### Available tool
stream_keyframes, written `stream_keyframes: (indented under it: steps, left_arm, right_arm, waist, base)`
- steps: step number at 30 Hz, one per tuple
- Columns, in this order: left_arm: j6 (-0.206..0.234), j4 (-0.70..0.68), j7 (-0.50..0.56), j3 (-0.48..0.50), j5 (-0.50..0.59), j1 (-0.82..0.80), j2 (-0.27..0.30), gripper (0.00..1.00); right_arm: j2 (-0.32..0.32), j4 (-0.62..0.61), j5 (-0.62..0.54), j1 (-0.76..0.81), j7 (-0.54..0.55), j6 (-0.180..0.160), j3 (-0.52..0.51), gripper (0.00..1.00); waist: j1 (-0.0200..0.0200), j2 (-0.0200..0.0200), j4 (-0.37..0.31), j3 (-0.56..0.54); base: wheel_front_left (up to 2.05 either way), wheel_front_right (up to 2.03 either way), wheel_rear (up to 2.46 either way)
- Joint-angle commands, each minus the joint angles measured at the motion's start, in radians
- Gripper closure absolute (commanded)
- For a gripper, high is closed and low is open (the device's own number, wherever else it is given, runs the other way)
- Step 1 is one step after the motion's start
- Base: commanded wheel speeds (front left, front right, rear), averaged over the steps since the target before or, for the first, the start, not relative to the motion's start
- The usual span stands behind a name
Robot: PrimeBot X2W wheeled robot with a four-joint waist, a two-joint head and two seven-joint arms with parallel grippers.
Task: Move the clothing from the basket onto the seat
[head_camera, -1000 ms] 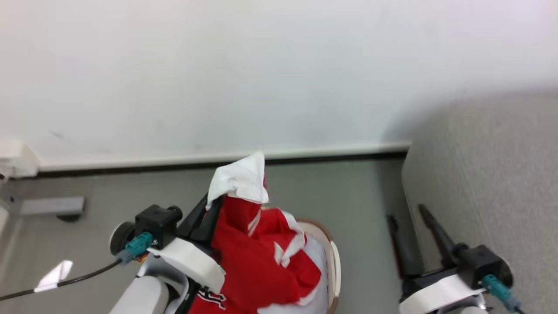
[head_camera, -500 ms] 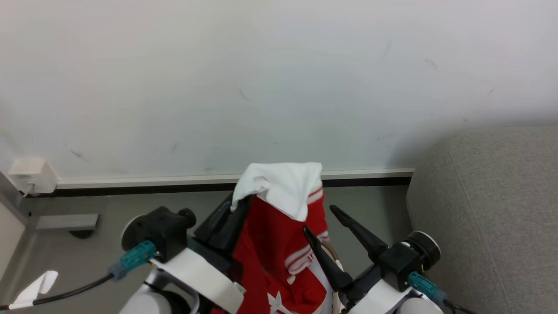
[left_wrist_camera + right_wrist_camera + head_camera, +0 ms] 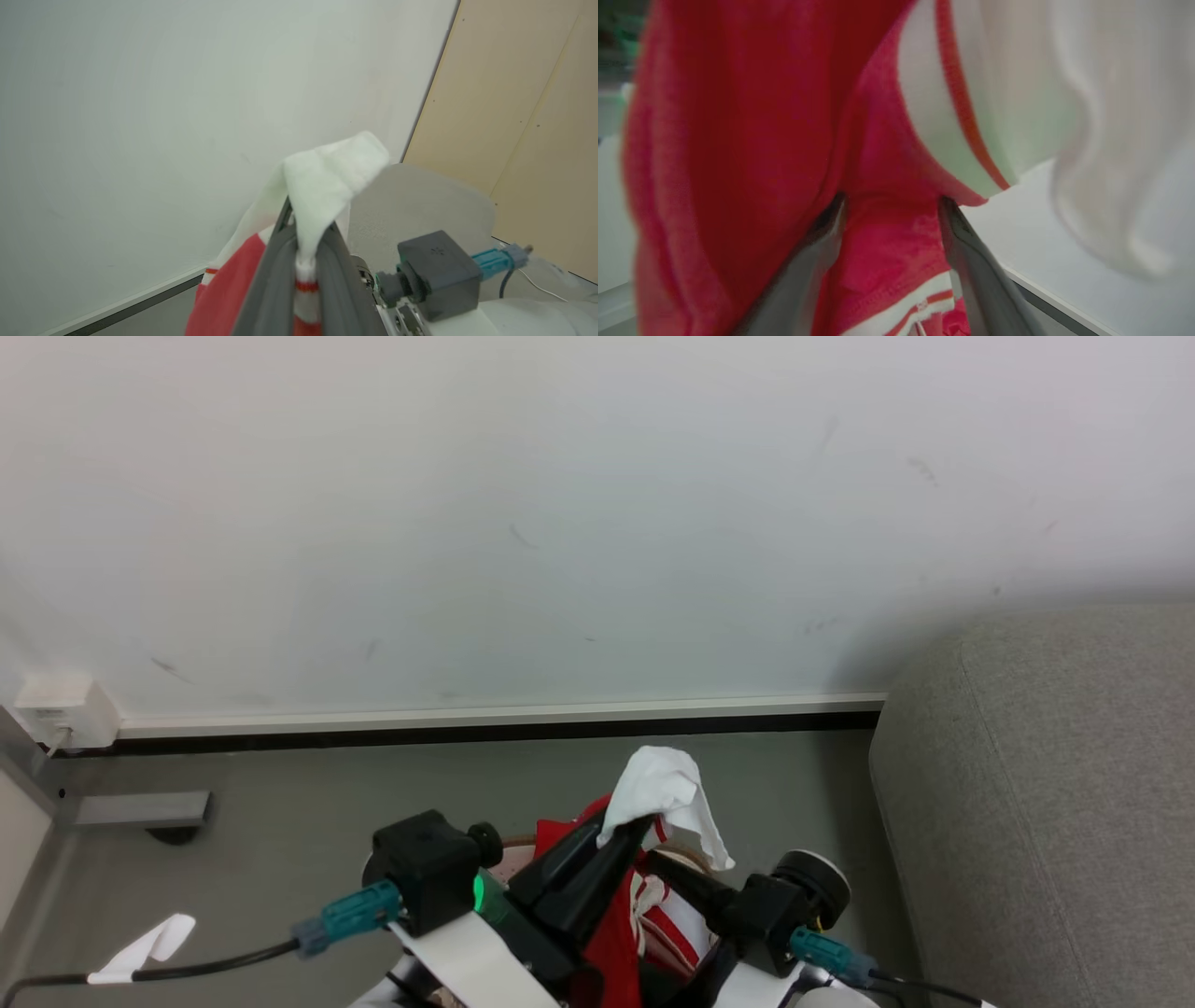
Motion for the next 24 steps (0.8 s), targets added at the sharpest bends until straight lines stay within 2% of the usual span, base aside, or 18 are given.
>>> stream_keyframes:
  steps: [1, 5, 14, 24]
  left_arm:
    - [-0.006, 0.002, -0.004, -0.002, -0.02, 0.007, -0.003, 1.0]
    - [-0.001, 0.029, -0.01, 0.006, -0.025, 0.009, 0.004, 1.0]
    - [-0.021, 0.034, -0.002, -0.019, -0.068, 0.01, 0.006, 1.0]
    - [-0.038, 0.008, 0.008, -0.064, -0.125, 0.006, 0.021, 1.0]
  right_arm:
    - [-0.011, -0.01, 0.046, -0.018, 0.0, -0.002, 0.031, 0.0]
    - [-0.029, -0.031, 0.125, -0.038, 0.0, -0.002, 0.081, 0.0]
    - [-0.056, -0.06, 0.2, -0.056, 0.0, -0.002, 0.13, 0.0]
    - [-0.06, -0.053, 0.227, -0.071, 0.0, -0.002, 0.11, 0.0]
  waist:
    - [-0.0001, -0.0001, 0.002, -0.002]
    - [-0.0001, -0.0001, 0.002, -0.002]
    - [-0.0001, -0.0001, -0.003, 0.001]
    - [-0.0001, -0.0001, -0.01, 0.007]
  base:
    - [0.0, 0.0, 0.0]
    - [0.0, 0.0, 0.0]
    - [0.0, 0.0, 0.0]
    - [0.0, 0.0, 0.0]
